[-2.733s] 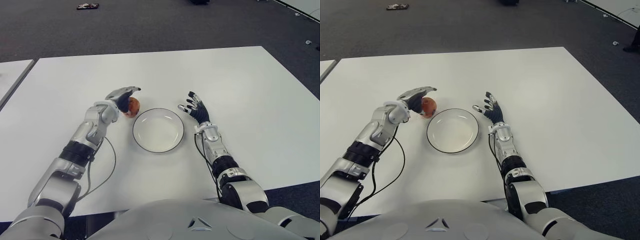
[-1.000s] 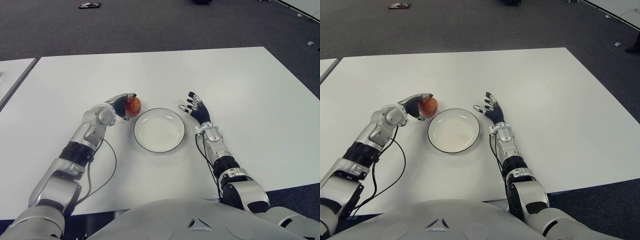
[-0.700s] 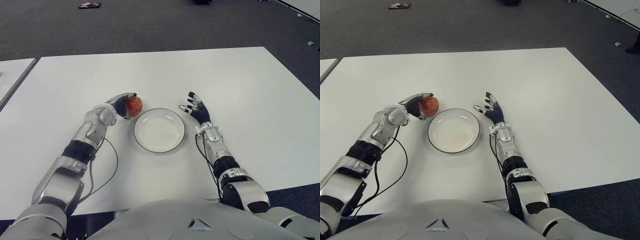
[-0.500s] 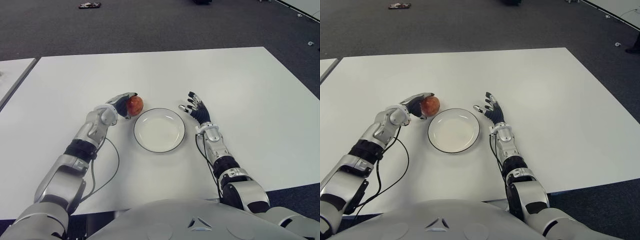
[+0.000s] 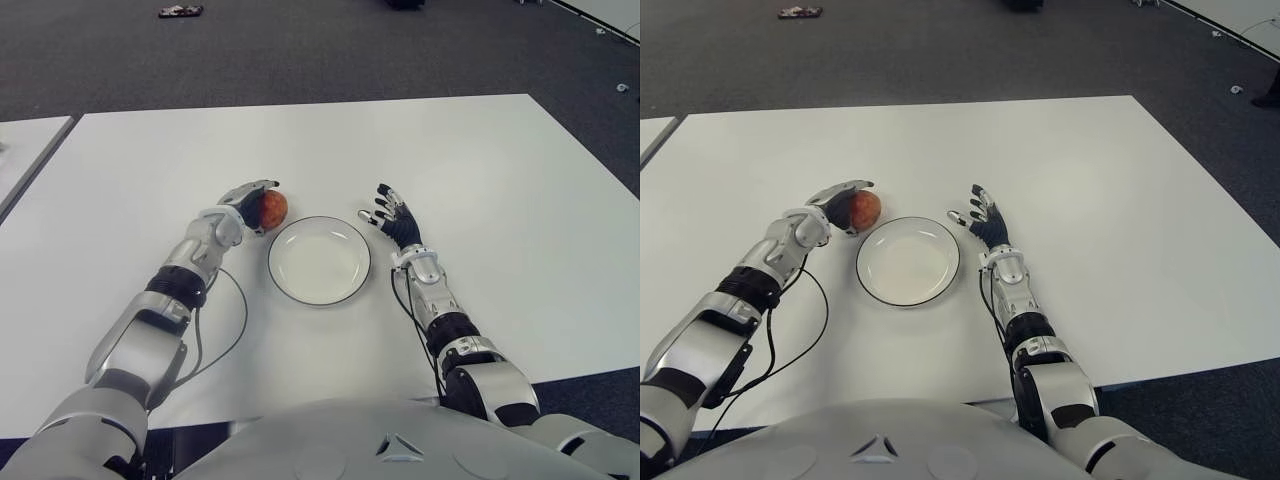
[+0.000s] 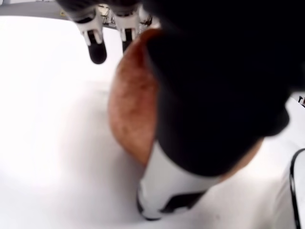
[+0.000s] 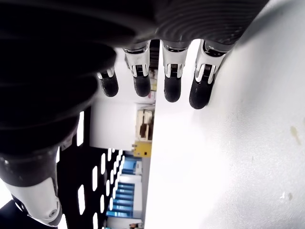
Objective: Put the apples into the plate.
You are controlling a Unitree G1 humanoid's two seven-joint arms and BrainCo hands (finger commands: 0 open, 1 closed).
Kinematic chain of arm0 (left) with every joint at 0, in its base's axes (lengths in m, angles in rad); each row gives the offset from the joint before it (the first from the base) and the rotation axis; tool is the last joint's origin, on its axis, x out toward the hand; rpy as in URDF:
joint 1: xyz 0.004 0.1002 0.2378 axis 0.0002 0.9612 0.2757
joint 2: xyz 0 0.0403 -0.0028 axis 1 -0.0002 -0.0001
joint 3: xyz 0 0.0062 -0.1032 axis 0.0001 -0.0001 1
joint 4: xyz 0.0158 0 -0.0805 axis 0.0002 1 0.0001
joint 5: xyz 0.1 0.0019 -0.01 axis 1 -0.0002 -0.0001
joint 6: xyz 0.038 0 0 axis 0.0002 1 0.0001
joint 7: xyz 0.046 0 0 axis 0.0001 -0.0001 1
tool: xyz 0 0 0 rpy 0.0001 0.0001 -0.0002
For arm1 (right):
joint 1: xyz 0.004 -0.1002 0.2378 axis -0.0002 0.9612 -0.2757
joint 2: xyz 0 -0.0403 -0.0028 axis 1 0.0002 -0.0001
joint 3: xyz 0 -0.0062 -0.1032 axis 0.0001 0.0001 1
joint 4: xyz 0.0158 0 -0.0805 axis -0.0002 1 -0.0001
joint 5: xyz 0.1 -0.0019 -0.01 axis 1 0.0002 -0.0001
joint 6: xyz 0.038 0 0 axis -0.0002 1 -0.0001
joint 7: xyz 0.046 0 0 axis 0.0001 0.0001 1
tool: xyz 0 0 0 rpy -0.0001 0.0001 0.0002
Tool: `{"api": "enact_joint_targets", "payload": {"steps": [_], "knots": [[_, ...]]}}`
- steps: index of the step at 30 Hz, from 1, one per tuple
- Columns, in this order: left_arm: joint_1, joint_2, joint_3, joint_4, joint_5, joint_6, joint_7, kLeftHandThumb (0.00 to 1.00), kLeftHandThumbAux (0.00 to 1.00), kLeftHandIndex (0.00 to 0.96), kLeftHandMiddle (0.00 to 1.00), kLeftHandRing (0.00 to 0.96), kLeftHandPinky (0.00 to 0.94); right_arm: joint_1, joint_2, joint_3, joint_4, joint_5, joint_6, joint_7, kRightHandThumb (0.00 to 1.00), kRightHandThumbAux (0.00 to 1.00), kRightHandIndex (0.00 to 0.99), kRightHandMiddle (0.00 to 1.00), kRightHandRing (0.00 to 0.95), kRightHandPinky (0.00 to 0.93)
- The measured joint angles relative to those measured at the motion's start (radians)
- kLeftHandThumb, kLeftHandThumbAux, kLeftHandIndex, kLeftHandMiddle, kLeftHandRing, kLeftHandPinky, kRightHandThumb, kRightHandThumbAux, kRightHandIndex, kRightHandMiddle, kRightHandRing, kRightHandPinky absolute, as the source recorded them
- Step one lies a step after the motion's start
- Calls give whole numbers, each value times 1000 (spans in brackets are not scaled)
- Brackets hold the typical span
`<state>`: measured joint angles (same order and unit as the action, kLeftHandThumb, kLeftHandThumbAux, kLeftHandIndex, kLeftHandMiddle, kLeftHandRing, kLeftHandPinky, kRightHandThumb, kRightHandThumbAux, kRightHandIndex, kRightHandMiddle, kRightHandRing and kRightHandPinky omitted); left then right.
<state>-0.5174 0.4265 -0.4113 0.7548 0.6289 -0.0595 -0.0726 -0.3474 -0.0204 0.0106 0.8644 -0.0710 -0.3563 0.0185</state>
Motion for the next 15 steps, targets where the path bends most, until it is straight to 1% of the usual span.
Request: {"api": "enact_joint_targets", "payload": {"steps": [8, 15], "knots": [[-46, -31, -24, 92, 9, -14, 50, 0, 384, 0, 0, 0, 87, 4, 1, -2, -2, 0, 0, 0, 117, 708, 0, 46, 82, 144], [-71, -52, -31, 163, 8, -46, 102, 0, 391, 0, 0, 0, 76, 6, 2, -3, -4, 0, 0, -3, 125, 707, 0, 45, 87, 158]]}}
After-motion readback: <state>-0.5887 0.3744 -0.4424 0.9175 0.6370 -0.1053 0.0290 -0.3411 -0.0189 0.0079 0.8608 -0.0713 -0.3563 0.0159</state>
